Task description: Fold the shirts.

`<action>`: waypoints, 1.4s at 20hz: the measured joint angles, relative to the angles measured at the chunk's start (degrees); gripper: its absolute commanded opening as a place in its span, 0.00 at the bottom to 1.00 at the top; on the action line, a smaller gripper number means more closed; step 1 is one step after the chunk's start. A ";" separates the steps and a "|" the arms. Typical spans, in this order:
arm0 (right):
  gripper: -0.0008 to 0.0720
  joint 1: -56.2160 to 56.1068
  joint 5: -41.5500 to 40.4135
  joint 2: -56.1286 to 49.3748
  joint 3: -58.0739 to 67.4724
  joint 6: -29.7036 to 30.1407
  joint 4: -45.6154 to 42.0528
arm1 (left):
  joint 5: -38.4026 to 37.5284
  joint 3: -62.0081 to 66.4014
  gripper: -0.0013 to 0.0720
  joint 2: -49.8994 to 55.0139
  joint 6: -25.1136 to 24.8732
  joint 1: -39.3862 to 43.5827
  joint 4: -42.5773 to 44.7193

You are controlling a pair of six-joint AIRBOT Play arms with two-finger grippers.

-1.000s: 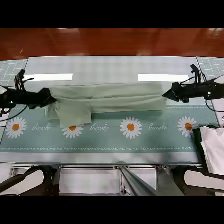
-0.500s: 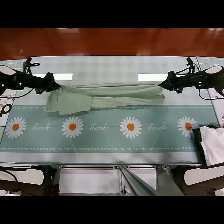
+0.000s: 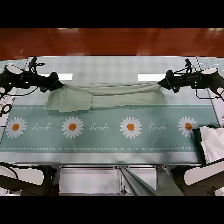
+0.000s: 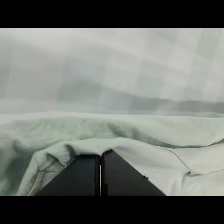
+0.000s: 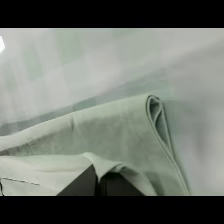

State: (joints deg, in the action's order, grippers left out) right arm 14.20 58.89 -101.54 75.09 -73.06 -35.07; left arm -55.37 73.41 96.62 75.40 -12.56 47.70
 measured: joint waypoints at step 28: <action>0.58 15.10 7.21 8.13 -7.19 1.84 -9.97 | -1.62 -14.69 0.71 -30.58 2.45 -6.05 11.85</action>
State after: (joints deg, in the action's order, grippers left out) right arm 29.30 66.11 -93.41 67.90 -71.22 -45.04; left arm -56.99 58.72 66.04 77.84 -18.61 59.55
